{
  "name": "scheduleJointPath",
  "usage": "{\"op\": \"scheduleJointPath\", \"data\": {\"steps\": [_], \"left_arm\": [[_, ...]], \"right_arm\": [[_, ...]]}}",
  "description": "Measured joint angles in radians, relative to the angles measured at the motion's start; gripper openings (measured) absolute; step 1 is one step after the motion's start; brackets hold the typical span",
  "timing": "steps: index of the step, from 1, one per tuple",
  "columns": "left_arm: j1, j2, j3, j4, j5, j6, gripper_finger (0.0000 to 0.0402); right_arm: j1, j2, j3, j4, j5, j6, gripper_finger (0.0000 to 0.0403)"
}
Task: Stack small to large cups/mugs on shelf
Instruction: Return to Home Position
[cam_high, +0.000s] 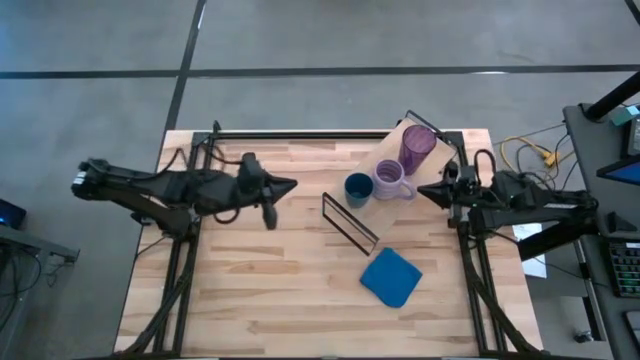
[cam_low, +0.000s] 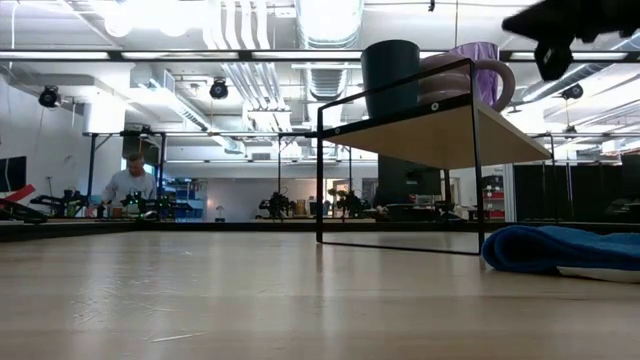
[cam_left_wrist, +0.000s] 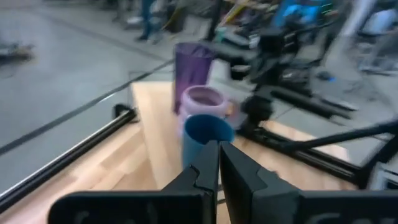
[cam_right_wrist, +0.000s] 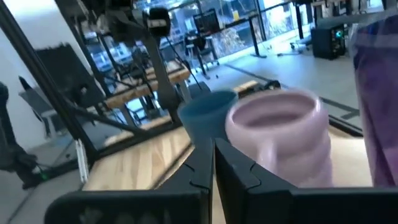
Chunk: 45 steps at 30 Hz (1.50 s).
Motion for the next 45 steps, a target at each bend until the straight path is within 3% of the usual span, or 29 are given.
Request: {"op": "scheduleJointPath", "data": {"steps": [8, 18, 40, 45], "left_arm": [[-0.001, -0.198, -0.347, 0.351, 0.058, 0.045, 0.0001], [0.000, -0.413, -0.695, 0.482, 0.059, 0.002, 0.0001], [0.000, -1.091, -1.143, 0.498, 0.058, 0.015, 0.0001], [0.000, -1.082, -1.166, 0.498, 0.075, 0.037, 0.0001]], "right_arm": [[0.000, -0.050, -0.151, 0.070, 0.000, -0.002, 0.0008], [0.000, -0.097, -0.297, 0.260, 0.000, -0.056, 0.0008], [0.000, -0.101, -0.337, 0.261, -0.001, -0.025, 0.0008], [0.000, -0.101, -0.337, 0.263, -0.009, 0.004, 0.0008]]}}
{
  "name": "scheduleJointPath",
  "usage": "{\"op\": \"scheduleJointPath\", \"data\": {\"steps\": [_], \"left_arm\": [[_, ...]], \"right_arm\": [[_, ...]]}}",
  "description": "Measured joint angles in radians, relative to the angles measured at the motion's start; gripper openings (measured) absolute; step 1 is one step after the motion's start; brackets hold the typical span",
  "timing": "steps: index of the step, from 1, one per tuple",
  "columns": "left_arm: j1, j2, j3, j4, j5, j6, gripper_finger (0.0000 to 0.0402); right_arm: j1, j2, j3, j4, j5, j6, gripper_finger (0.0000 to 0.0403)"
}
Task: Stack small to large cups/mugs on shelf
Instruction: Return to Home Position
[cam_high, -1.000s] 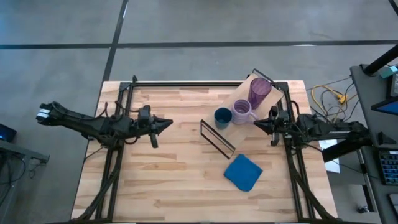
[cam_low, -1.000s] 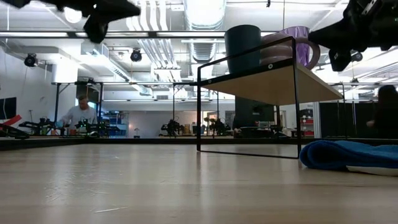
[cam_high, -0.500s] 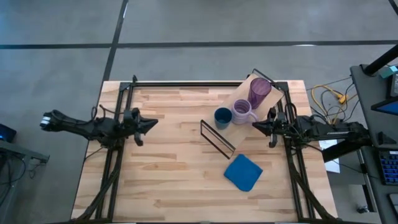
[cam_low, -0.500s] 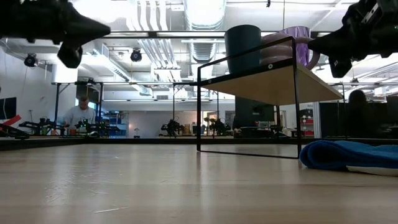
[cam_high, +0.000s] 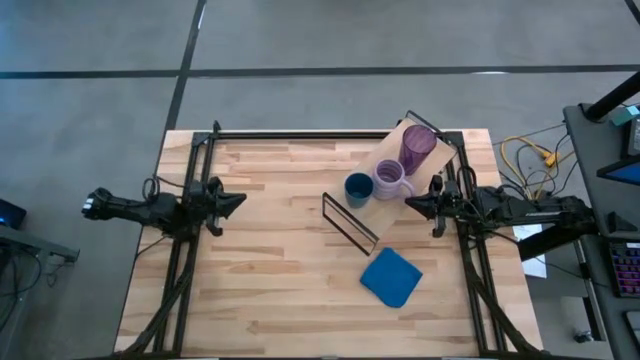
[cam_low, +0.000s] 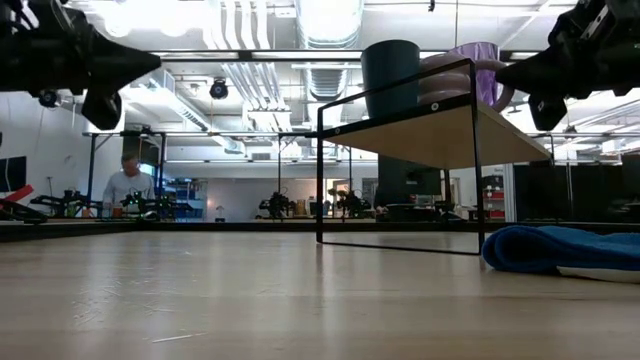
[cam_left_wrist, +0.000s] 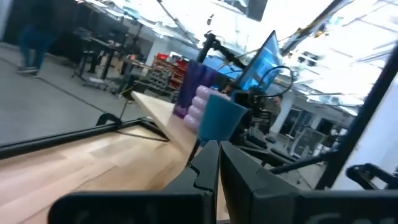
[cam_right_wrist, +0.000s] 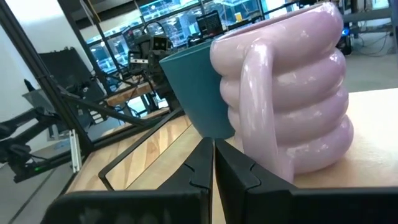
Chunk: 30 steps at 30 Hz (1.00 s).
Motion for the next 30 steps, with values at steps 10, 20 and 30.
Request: {"op": "scheduleJointPath", "data": {"steps": [10, 20, 30], "left_arm": [[0.000, -0.014, -0.016, -0.029, 0.014, 0.016, 0.0001], [0.000, 0.007, -0.017, -0.025, 0.015, 0.083, 0.0001], [0.000, 0.011, -0.018, -0.025, 0.015, 0.082, 0.0001]], "right_arm": [[0.000, 0.002, 0.000, -0.009, -0.010, 0.070, 0.0008], [0.000, 0.003, 0.000, -0.010, -0.010, 0.053, 0.0008], [0.000, 0.003, 0.000, -0.010, -0.010, 0.053, 0.0008]]}}
